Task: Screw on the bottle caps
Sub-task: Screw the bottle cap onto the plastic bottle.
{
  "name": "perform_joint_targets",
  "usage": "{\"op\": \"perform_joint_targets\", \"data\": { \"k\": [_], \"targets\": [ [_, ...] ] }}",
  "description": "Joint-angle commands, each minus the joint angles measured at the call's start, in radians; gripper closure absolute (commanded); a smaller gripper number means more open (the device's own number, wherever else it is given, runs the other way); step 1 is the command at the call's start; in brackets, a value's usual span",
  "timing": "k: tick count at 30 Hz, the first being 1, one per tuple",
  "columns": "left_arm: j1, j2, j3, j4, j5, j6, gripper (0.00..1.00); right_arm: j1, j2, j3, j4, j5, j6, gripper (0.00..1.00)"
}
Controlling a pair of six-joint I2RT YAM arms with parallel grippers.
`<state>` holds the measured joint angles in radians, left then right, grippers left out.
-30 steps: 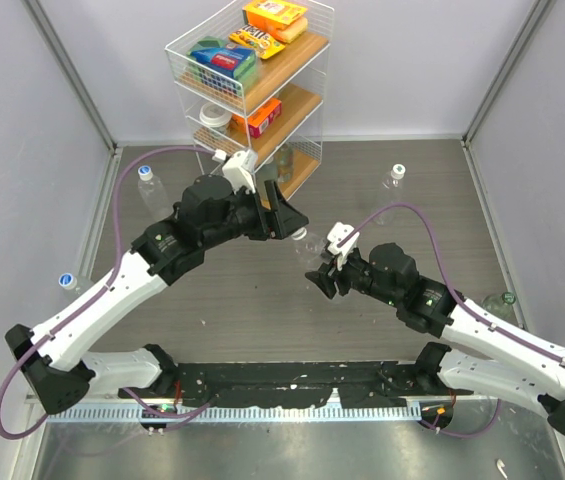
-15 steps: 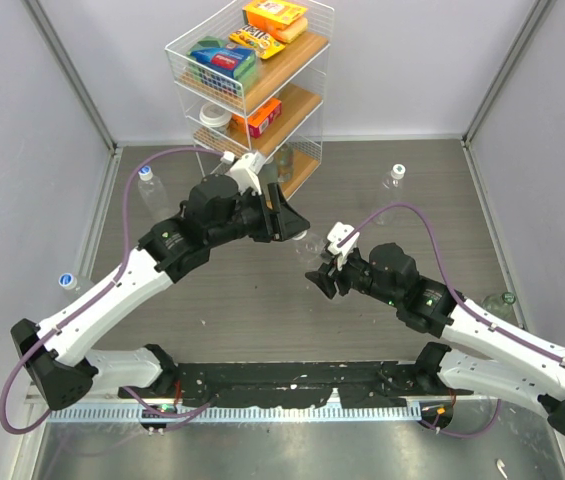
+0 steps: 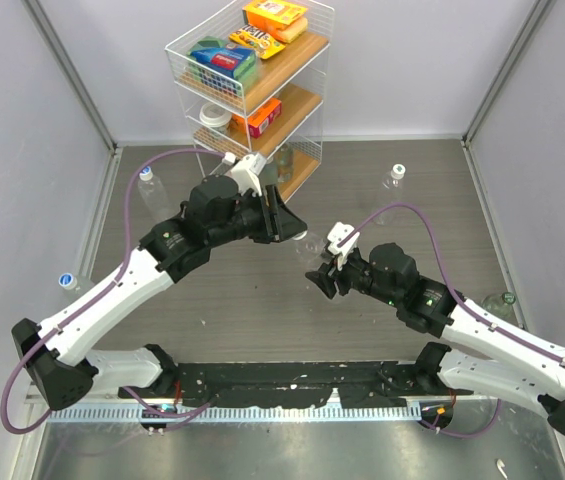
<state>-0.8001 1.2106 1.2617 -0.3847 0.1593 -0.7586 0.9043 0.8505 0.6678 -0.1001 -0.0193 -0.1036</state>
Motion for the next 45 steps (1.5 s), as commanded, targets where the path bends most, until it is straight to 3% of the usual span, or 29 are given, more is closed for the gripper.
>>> {"op": "perform_joint_targets", "data": {
  "k": [1,8,17,19,25,34,38,40,41,42,45],
  "targets": [
    [-0.001,-0.014,-0.010,0.070,0.039,-0.007,0.60,0.004,-0.018,0.041,0.036,0.002,-0.001,0.99],
    [-0.001,-0.023,-0.050,0.138,0.143,0.008,0.67,0.005,-0.042,0.045,0.046,-0.056,0.016,0.99],
    [0.021,-0.020,-0.111,0.306,0.717,0.246,0.68,0.004,-0.125,0.039,0.094,-0.335,0.033,0.99],
    [0.021,-0.006,-0.119,0.328,0.788,0.275,0.68,0.004,-0.143,0.039,0.094,-0.378,0.036,0.99],
    [0.021,-0.023,-0.130,0.288,0.896,0.428,0.68,0.004,-0.191,0.042,0.129,-0.485,0.051,0.99],
    [0.021,0.007,-0.039,-0.003,0.927,0.706,0.58,0.005,-0.195,0.030,0.163,-0.593,0.053,0.99],
    [0.021,0.006,-0.038,-0.043,0.945,0.781,0.45,0.005,-0.194,0.027,0.177,-0.617,0.056,0.99],
    [0.021,0.001,-0.041,-0.031,0.938,0.768,0.33,0.004,-0.194,0.027,0.177,-0.616,0.056,0.99],
    [0.019,0.001,-0.039,-0.026,0.938,0.765,0.23,0.005,-0.194,0.027,0.175,-0.614,0.056,0.99],
    [0.021,0.000,-0.042,-0.017,0.930,0.765,0.03,0.004,-0.194,0.027,0.174,-0.605,0.053,0.99],
    [0.021,-0.019,-0.056,0.029,0.899,0.694,0.00,0.004,-0.192,0.030,0.152,-0.559,0.044,0.99]
  ]
}}
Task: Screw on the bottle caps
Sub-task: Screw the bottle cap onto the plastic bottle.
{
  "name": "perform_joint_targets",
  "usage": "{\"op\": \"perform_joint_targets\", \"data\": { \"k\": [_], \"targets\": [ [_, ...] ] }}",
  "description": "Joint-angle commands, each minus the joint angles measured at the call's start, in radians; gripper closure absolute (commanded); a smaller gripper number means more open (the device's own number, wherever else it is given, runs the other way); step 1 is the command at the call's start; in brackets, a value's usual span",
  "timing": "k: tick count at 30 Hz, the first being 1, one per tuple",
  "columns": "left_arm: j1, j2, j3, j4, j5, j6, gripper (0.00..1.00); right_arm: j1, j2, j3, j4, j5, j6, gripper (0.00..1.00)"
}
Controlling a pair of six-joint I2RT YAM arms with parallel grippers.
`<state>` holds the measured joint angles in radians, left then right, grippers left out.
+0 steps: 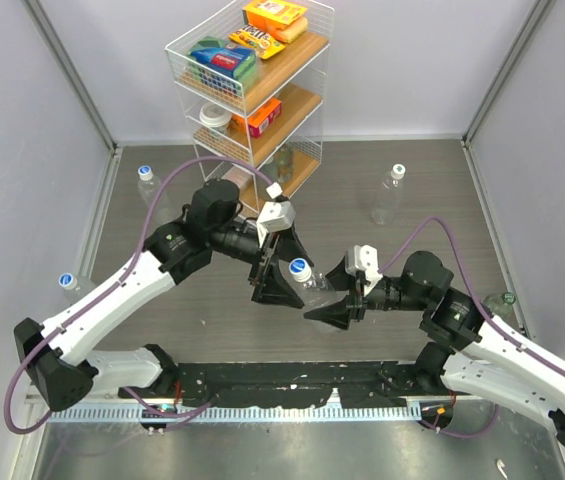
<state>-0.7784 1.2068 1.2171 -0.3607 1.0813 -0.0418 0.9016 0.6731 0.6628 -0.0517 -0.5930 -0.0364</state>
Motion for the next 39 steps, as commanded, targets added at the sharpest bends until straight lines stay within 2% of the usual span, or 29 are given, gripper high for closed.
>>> {"op": "perform_joint_targets", "data": {
  "k": [1,7,10,16,20,24,27,30,35,39],
  "targets": [
    [-0.001,-0.026,-0.020,0.029,-0.052,-0.055,0.00,0.006,-0.014,0.034,0.101,0.054,-0.020,0.99],
    [-0.002,-0.141,-0.113,0.218,-0.302,-0.249,0.00,0.006,-0.001,0.047,0.009,0.258,-0.037,0.99],
    [-0.001,-0.182,-0.096,0.206,-0.510,-0.348,0.00,0.007,0.029,0.057,-0.020,0.364,-0.048,0.99],
    [-0.001,-0.126,0.013,0.100,-0.753,-0.515,0.00,0.006,0.092,0.064,-0.030,0.467,-0.054,0.99],
    [-0.001,-0.060,0.050,0.097,-0.782,-0.546,0.05,0.006,0.115,0.069,-0.033,0.496,-0.059,0.99],
    [-0.007,-0.027,0.071,0.088,-0.837,-0.570,0.17,0.006,0.131,0.069,-0.036,0.525,-0.060,0.99],
    [-0.009,-0.013,0.094,0.051,-0.868,-0.570,0.22,0.007,0.134,0.070,-0.045,0.550,-0.062,0.99],
    [-0.009,-0.013,0.091,0.049,-0.868,-0.564,0.36,0.008,0.138,0.069,-0.046,0.547,-0.062,0.99],
    [-0.009,-0.007,0.094,0.031,-0.860,-0.558,0.48,0.008,0.151,0.073,-0.054,0.558,-0.062,0.99],
    [-0.009,0.002,0.091,0.025,-0.837,-0.564,0.50,0.008,0.149,0.075,-0.056,0.558,-0.059,0.99]
  ]
}}
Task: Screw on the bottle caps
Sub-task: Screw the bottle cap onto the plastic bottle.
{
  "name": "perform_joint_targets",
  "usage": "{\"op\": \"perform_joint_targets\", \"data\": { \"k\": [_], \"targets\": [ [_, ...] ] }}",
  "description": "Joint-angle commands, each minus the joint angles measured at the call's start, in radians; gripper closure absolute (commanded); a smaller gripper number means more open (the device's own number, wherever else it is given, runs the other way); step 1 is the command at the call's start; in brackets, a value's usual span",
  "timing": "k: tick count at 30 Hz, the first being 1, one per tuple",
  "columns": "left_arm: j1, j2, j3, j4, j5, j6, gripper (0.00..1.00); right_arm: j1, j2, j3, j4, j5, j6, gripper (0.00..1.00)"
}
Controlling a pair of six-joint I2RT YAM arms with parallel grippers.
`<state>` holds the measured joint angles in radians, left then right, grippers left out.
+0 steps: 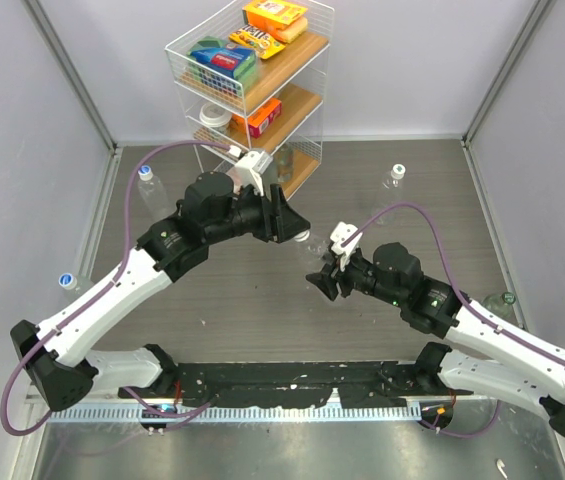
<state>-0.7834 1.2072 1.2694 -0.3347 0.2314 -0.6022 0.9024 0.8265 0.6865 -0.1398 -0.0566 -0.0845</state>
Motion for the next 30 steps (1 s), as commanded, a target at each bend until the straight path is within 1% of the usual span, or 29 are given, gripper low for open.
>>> {"op": "perform_joint_targets", "data": {
  "k": [1,4,10,12,14,15,17,22,24,25,27,29,30],
  "targets": [
    [-0.004,0.000,0.039,-0.001,0.014,-0.007,0.50,0.006,-0.006,0.051,0.032,0.024,-0.012,0.99],
    [-0.005,0.000,0.033,-0.001,0.020,-0.010,0.48,0.006,-0.004,0.050,0.032,0.031,-0.011,0.99],
    [-0.007,0.006,0.030,0.003,0.046,-0.016,0.48,0.006,-0.009,0.051,0.031,0.034,-0.006,0.99],
    [-0.005,0.008,0.028,0.003,0.051,-0.016,0.53,0.006,-0.012,0.053,0.031,0.032,-0.006,0.99],
    [-0.007,0.005,0.025,0.005,0.052,-0.015,0.62,0.006,-0.013,0.050,0.031,0.031,-0.004,0.99],
    [-0.007,0.005,0.024,0.008,0.054,-0.015,0.64,0.007,-0.015,0.050,0.031,0.029,-0.004,0.99],
    [-0.005,0.003,0.022,0.011,0.071,-0.015,0.72,0.006,-0.020,0.050,0.032,0.031,-0.003,0.99],
    [-0.005,0.005,-0.001,0.046,0.144,-0.030,0.83,0.006,-0.029,0.047,0.046,0.014,0.003,0.99],
    [-0.005,-0.001,-0.021,0.075,0.215,-0.022,0.87,0.006,-0.041,0.045,0.058,-0.021,0.003,0.99],
    [-0.005,-0.003,-0.036,0.106,0.273,-0.005,0.88,0.007,-0.044,0.044,0.069,-0.035,0.005,0.99],
    [-0.007,-0.012,-0.071,0.182,0.423,0.039,0.88,0.006,-0.055,0.045,0.089,-0.113,0.006,0.99],
    [-0.005,-0.014,-0.093,0.220,0.599,0.125,0.87,0.006,-0.066,0.045,0.117,-0.211,0.017,0.99],
    [-0.005,-0.015,-0.102,0.230,0.665,0.169,0.85,0.006,-0.076,0.047,0.123,-0.266,0.015,0.99]
  ]
}}
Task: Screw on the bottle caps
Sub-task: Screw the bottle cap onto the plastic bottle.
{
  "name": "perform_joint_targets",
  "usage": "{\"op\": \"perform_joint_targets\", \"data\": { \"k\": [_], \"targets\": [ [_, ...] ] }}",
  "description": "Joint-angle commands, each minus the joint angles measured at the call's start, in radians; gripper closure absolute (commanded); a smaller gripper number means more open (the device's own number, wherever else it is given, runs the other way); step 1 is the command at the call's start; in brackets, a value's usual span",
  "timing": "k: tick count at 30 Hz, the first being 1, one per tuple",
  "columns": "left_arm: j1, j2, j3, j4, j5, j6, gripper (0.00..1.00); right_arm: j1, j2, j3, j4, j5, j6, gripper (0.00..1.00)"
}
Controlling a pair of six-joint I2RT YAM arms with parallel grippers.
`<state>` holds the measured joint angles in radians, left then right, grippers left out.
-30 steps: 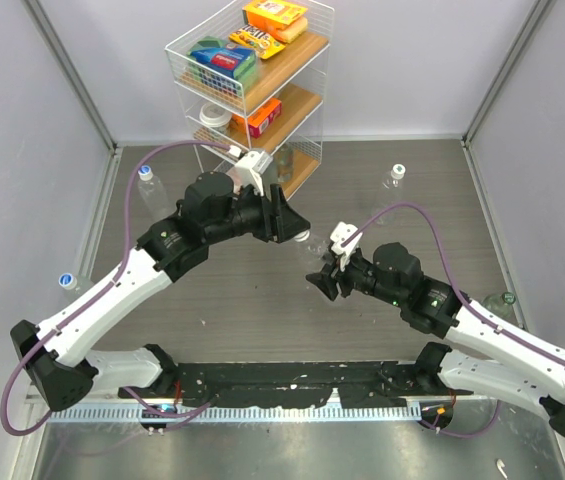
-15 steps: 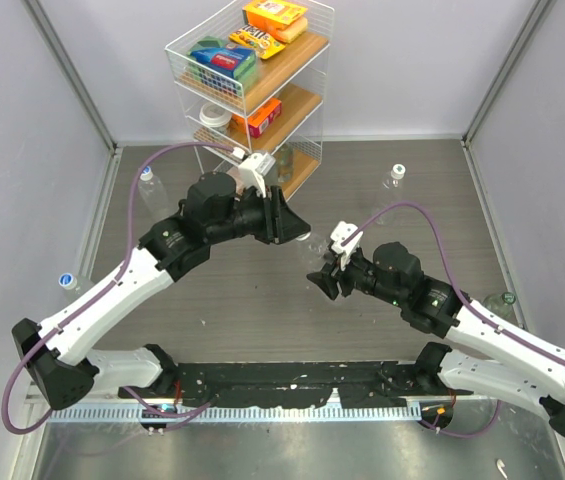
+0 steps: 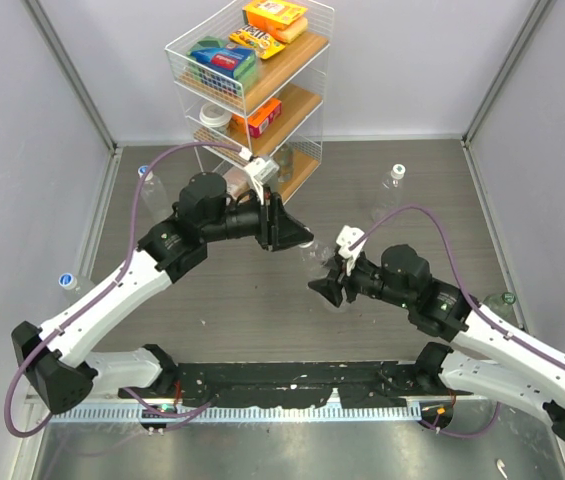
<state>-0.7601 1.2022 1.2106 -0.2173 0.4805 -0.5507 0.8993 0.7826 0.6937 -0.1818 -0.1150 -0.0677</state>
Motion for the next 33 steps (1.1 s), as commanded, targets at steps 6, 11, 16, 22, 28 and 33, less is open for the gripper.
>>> {"op": "perform_joint_targets", "data": {
  "k": [6,11,16,22,28,33],
  "targets": [
    [-0.028,-0.026,-0.059,-0.020,0.756,0.544,0.92,0.010,-0.078,0.007,0.248,-0.466,-0.014,0.99],
    [-0.030,0.069,0.091,-0.374,0.811,0.829,0.90,0.009,-0.089,0.013,0.283,-0.546,-0.009,0.99],
    [-0.028,0.115,0.138,-0.533,0.822,0.979,0.69,0.009,-0.080,0.013,0.303,-0.578,-0.020,0.99],
    [-0.030,0.063,0.069,-0.272,0.739,0.755,0.06,0.009,-0.051,0.032,0.246,-0.499,-0.038,0.99],
    [-0.028,-0.079,-0.132,0.082,0.463,0.447,0.00,0.009,-0.051,0.038,0.188,-0.378,-0.066,0.99],
    [-0.028,-0.188,-0.189,0.200,0.117,0.260,0.00,0.009,-0.055,0.041,0.133,-0.286,-0.073,0.99]
  ]
}}
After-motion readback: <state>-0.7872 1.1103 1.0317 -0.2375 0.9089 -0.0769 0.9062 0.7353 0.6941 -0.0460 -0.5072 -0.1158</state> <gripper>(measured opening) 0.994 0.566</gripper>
